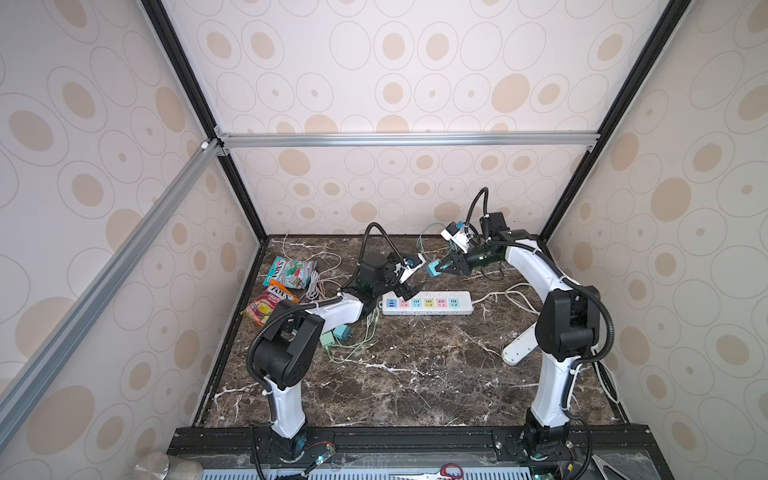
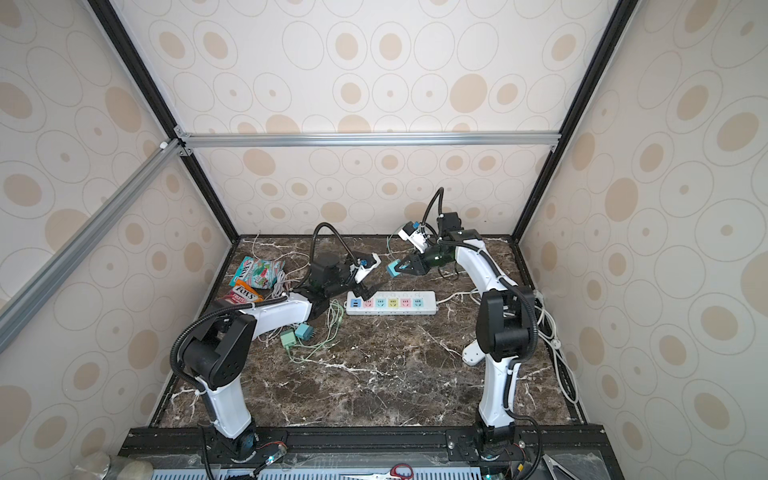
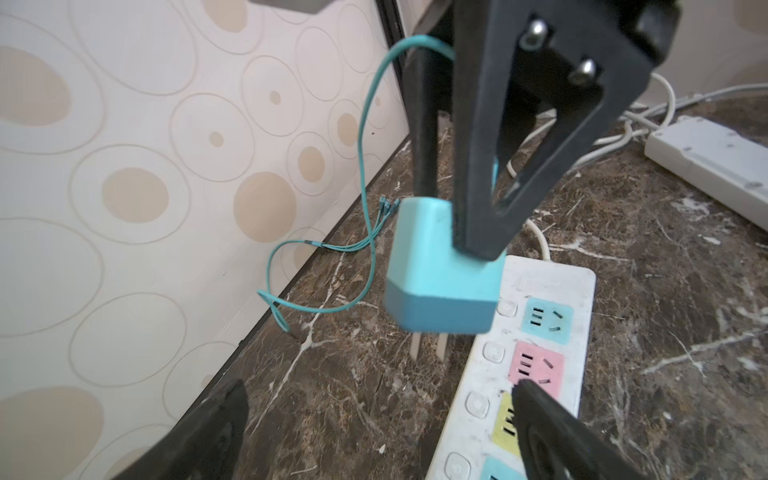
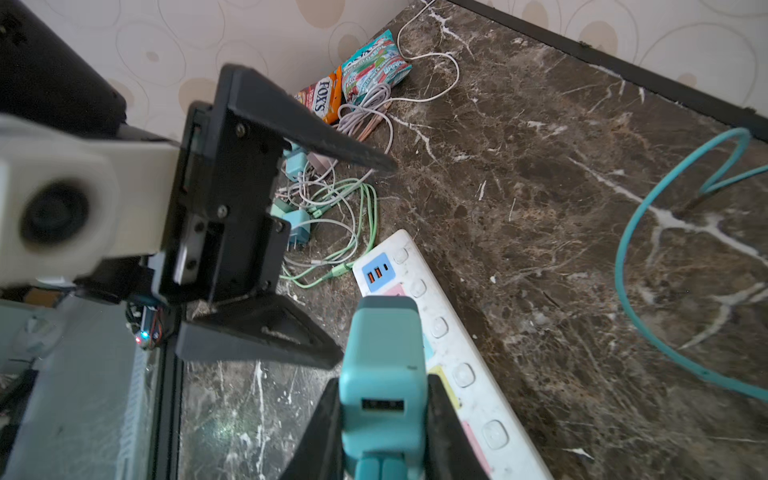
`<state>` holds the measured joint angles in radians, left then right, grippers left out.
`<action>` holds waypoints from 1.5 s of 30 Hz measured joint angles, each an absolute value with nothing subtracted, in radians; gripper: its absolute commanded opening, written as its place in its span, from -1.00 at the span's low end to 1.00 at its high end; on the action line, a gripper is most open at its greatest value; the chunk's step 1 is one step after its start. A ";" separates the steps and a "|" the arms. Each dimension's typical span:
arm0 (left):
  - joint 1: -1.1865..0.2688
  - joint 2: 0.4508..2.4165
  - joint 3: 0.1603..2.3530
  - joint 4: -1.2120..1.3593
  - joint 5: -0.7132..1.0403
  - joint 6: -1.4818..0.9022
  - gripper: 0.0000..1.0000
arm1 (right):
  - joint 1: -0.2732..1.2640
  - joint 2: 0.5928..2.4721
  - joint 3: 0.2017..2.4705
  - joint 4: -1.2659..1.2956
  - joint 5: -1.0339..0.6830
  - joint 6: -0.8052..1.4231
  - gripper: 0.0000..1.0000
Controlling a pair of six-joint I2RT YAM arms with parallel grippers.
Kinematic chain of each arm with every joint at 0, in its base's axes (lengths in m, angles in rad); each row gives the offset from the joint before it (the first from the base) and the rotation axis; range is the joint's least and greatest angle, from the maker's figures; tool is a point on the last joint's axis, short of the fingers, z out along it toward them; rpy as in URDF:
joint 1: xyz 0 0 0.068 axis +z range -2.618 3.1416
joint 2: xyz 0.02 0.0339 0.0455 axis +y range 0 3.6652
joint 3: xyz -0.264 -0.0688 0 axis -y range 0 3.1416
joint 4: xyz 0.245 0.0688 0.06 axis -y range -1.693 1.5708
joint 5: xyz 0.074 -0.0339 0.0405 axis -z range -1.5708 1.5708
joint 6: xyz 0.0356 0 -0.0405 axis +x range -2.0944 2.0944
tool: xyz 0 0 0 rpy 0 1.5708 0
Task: Insert the plug
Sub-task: 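Lower the charger onto the end socket with the right gripper while the left withdraws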
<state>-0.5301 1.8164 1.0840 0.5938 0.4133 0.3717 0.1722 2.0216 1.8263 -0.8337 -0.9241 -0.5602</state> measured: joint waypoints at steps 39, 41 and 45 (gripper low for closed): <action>-0.522 1.014 0.455 0.750 -0.321 -0.037 0.97 | 0.219 2.179 1.980 -1.221 -0.313 -1.153 -1.00; -0.522 0.993 0.433 0.725 -0.332 -0.045 0.97 | 0.222 2.182 1.980 -1.214 -0.300 -1.162 -1.00; -0.521 0.973 0.396 0.693 -0.354 -0.063 0.97 | 0.223 2.195 1.980 -1.208 -0.278 -1.178 -1.00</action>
<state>-0.5213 0.9733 0.3962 0.6930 -0.3542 -0.0628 0.2234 2.1952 1.9804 -1.2079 -0.2783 -1.1782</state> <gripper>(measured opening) 0.984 0.258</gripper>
